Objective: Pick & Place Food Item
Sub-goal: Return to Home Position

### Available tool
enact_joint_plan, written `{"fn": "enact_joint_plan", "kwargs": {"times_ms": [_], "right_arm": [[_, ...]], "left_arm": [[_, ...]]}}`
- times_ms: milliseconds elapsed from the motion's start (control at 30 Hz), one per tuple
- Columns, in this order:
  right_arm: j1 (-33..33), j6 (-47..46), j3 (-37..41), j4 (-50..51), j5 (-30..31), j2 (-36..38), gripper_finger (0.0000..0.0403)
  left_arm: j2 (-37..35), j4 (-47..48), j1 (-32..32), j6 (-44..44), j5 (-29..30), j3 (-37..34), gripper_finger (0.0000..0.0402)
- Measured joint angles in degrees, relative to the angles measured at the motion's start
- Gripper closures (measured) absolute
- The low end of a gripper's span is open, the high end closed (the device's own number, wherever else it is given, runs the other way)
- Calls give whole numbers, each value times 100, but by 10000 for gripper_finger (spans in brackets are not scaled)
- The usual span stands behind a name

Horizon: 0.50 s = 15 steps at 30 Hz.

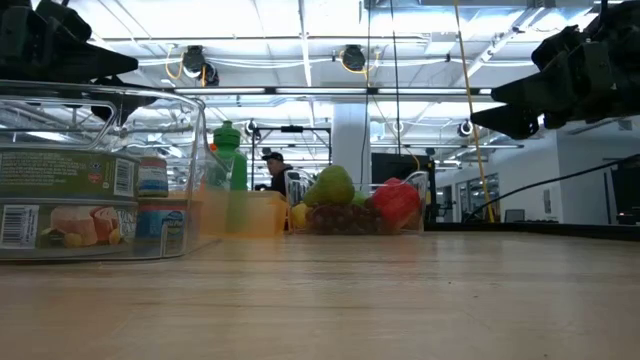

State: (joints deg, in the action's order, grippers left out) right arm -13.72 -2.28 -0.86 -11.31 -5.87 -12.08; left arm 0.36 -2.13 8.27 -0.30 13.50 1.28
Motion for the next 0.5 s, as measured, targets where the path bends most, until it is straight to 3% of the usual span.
{"fn": "enact_joint_plan", "kwargs": {"times_ms": [500], "right_arm": [[0, 0, 7, 2, 0, -2, 18]], "left_arm": [[0, -17, 0, 2, -2, 0, 5]]}}
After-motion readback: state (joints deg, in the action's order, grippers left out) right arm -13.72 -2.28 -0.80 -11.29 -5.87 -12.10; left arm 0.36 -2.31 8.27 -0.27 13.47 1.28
